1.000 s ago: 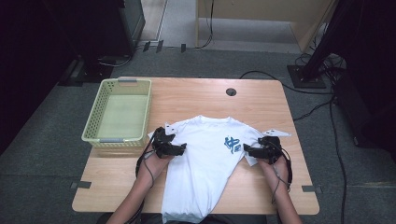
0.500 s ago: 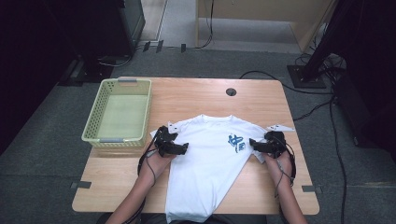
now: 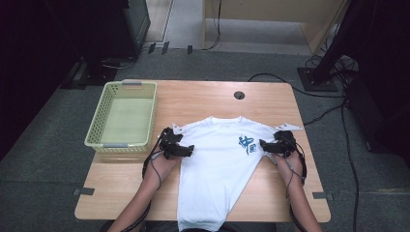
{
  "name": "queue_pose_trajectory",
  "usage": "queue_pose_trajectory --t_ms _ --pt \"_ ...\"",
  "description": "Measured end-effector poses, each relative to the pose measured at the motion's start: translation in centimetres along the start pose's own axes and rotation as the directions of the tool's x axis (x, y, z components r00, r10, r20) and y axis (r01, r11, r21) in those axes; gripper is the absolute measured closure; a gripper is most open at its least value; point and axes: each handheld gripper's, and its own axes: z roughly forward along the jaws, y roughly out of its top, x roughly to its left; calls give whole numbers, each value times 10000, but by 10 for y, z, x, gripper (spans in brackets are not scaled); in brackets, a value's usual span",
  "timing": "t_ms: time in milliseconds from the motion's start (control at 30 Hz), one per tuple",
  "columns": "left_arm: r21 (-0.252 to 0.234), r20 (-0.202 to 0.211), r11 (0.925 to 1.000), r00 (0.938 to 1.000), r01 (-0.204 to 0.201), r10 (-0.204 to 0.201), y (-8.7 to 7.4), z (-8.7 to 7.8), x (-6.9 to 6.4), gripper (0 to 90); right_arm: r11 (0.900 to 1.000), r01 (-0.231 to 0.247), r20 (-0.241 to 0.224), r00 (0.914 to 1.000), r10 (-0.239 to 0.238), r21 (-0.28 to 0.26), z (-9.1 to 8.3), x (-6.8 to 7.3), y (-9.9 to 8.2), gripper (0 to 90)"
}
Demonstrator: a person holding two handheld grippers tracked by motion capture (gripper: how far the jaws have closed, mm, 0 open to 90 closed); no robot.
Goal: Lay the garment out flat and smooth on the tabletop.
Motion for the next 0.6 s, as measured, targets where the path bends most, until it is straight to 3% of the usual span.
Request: queue_pose_trajectory --t_ms 100,200,600 --pt "15 52 9999 9999 153 -153 5 4 6 209 9999 -89 -61 9999 88 -108 2 -3 2 235" --pt "91 -202 9999 9998 -81 83 11 10 8 209 9994 -248 -155 9996 244 -240 4 -7 3 235" --pt "109 -381 9998 9992 136 -132 30 27 17 209 9979 -437 -222 9988 427 -488 12 -16 9 235"
